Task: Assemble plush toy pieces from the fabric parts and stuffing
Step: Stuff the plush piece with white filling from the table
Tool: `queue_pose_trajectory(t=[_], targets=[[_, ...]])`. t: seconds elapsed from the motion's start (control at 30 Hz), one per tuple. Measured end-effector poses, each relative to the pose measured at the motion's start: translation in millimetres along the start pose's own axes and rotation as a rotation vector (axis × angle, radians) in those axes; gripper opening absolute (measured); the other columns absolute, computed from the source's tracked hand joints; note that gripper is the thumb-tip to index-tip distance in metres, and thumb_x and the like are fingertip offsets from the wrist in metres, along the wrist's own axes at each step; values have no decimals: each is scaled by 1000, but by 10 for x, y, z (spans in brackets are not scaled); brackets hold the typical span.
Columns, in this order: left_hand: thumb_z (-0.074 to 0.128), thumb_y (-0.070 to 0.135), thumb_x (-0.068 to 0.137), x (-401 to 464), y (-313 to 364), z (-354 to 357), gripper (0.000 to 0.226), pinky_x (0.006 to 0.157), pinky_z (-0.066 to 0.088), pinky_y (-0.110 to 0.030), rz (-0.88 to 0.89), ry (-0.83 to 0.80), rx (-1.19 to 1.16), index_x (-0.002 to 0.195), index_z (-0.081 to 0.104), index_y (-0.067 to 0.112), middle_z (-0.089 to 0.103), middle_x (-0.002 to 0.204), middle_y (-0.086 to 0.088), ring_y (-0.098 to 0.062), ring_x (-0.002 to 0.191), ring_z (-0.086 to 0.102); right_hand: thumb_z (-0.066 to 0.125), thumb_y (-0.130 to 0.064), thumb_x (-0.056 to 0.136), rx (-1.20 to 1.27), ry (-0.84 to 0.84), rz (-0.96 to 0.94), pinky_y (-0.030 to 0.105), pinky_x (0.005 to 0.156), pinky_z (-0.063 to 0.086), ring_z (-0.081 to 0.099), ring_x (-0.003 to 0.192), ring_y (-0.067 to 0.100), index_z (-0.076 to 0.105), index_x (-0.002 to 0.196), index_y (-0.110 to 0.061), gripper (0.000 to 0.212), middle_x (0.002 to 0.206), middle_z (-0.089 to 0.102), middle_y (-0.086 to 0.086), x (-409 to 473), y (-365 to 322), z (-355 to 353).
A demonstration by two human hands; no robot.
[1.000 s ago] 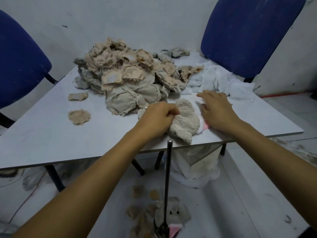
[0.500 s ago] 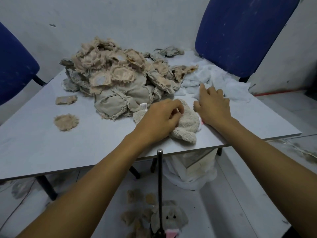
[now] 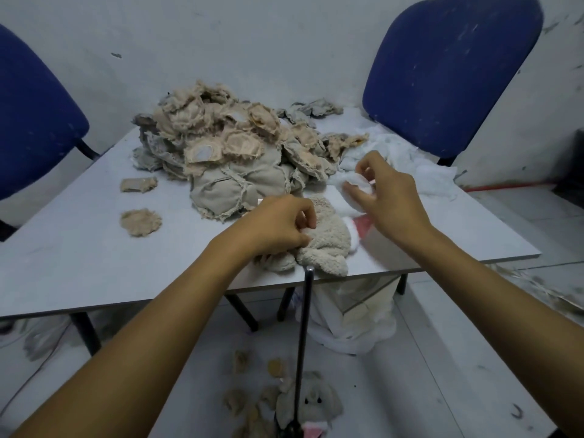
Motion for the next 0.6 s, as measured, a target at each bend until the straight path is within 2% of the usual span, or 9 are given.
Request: queue_pose_trajectory(t=[0.1,0.17,0.23,0.37,0.43,0.5,0.6], targets=[[73,22,87,-47,-22,-17,11,68,41,-25,-13,144,102,89,62,19,60,90,2,-15,84,59,69,-34,92,63,74,-90,14,67,46,58,79,5,56,106,-20,24,90,62,-10,-65,-359,-16],[67,20,92,-104,-41,-12,11,69,39,-29,-31,240,100,86,61,13,57,87,-1,-19,83,56,71,-33,90,168,68,-57,7,64,45,60,82,-2,59,109,-23,24,87,61,-16,-125,-474,50],[61,20,96,-158,-37,-4,15,68,39,-32,-35,301,88,85,59,11,55,83,-3,-21,81,54,72,-29,90,294,29,53,10,63,48,60,84,-4,61,108,-26,21,88,63,-16,-191,-473,177],[58,25,95,-213,-34,-12,18,56,33,-31,-56,318,-107,83,55,11,57,72,0,-14,67,51,65,-15,90,468,-16,224,33,68,56,64,81,12,61,114,-27,27,97,64,-7,-317,-406,381],[61,23,91,-225,-64,9,11,58,38,-31,-69,268,-160,85,61,14,62,74,0,-13,68,55,63,-9,89,566,-38,266,34,60,55,65,72,15,60,115,-29,33,98,63,-1,-369,-392,421],[62,16,85,-261,-97,25,8,57,45,-27,-76,250,-264,83,68,20,67,72,2,-10,65,60,66,-4,87,670,-41,286,28,53,53,63,69,8,60,114,-30,38,98,62,1,-399,-393,429],[64,12,81,-304,-112,63,16,58,50,-28,-67,225,-411,84,73,25,70,71,1,-13,63,64,66,1,86,774,-2,276,27,58,56,65,74,3,62,111,-32,41,94,63,-4,-360,-416,399]])
Point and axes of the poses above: each hand's wrist, its own x-axis towards the middle knuckle, its own z-axis out of the palm, y = z × x, the point moved 5 cm from there along x, towards the middle knuckle
